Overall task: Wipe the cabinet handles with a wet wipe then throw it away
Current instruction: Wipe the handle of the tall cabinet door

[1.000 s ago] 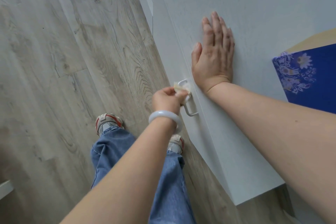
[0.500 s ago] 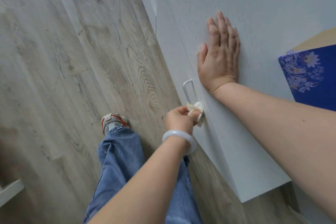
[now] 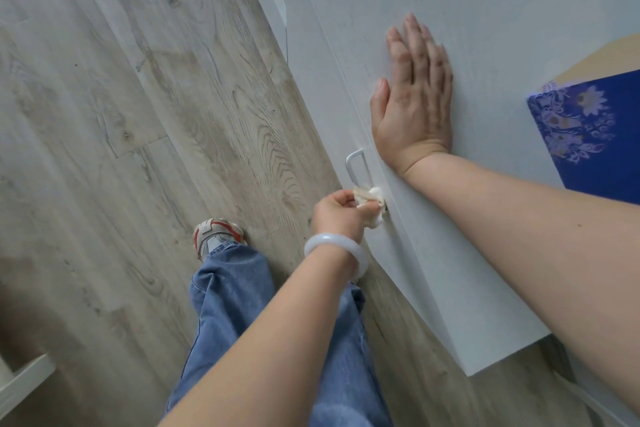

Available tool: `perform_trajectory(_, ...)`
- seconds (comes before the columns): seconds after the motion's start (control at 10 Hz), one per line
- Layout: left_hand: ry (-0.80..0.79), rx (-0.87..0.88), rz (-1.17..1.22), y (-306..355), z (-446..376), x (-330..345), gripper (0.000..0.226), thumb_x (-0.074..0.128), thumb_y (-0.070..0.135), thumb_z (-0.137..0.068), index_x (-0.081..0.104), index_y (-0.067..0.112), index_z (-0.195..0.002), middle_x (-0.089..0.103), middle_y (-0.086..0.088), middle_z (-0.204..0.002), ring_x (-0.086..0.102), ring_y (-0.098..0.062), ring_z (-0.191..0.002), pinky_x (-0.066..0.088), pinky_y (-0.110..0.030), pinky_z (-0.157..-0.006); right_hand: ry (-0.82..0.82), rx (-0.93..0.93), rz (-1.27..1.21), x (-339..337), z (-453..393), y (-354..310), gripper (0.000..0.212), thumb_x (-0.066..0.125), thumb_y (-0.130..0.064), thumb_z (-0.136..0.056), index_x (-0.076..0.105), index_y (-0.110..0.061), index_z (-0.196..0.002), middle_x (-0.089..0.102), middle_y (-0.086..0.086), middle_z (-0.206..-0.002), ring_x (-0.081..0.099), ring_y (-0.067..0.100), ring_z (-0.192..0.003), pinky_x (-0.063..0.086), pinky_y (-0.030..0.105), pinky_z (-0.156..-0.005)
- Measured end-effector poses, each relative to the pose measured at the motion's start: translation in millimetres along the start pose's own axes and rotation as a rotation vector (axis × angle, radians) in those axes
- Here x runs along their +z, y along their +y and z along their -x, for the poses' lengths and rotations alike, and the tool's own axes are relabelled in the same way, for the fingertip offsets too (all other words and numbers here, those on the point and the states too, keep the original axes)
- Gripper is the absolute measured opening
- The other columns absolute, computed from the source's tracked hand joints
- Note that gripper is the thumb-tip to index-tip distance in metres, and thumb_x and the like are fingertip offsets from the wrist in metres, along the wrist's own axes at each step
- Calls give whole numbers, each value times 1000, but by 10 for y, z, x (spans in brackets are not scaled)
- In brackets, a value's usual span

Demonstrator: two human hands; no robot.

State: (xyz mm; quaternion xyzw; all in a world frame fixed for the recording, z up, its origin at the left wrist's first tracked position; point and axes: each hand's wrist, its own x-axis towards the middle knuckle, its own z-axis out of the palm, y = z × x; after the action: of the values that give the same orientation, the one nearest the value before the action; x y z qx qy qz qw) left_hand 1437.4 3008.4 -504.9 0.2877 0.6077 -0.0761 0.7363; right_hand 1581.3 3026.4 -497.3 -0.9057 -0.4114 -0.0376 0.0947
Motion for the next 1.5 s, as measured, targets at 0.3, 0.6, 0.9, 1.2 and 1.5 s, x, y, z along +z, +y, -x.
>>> perform_trajectory(0.3, -192, 27, 293, 507, -278, -223, 17, 67, -3, -81, 64, -2, -97, 68, -12, -85, 67, -19, -71, 57, -27, -72, -14, 8, -4, -7, -2, 2, 59, 35, -26, -89, 36, -11, -146, 27, 10, -156, 25, 25, -144, 17, 42, -119)
perform_trajectory(0.6, -95, 77, 709, -157, -140, 60, 17, 61, 0, -87, 58, 12, -76, 69, -1, -71, 66, -9, -62, 55, -20, -63, 17, -5, -28, 9, 0, 8, 58, 36, -26, -88, 40, -11, -144, 31, 11, -154, 28, 26, -143, 18, 42, -118)
perform_trajectory(0.9, 169, 211, 523, -477, 63, 289, 15, 69, -3, -80, 61, 7, -88, 70, -8, -83, 65, -15, -76, 53, -25, -79, 21, -7, -22, 16, 6, 7, 57, 36, -28, -88, 42, -11, -142, 32, 11, -154, 29, 27, -142, 18, 42, -118)
perform_trajectory(1.2, 102, 168, -167, -123, -75, 56, 19, 76, 8, -75, 62, 19, -69, 69, -5, -75, 66, -22, -72, 58, -39, -77, 8, -2, -21, 7, 2, 9, 58, 37, -27, -88, 40, -11, -144, 31, 10, -154, 28, 26, -143, 18, 42, -118)
perform_trajectory(1.5, 213, 232, -142, 312, -115, -265, 15, 77, 11, -74, 66, 21, -72, 71, -6, -79, 70, -25, -76, 58, -44, -80, -32, 1, -13, -15, -4, 15, 59, 37, -26, -88, 37, -11, -145, 28, 10, -155, 26, 26, -143, 16, 42, -118)
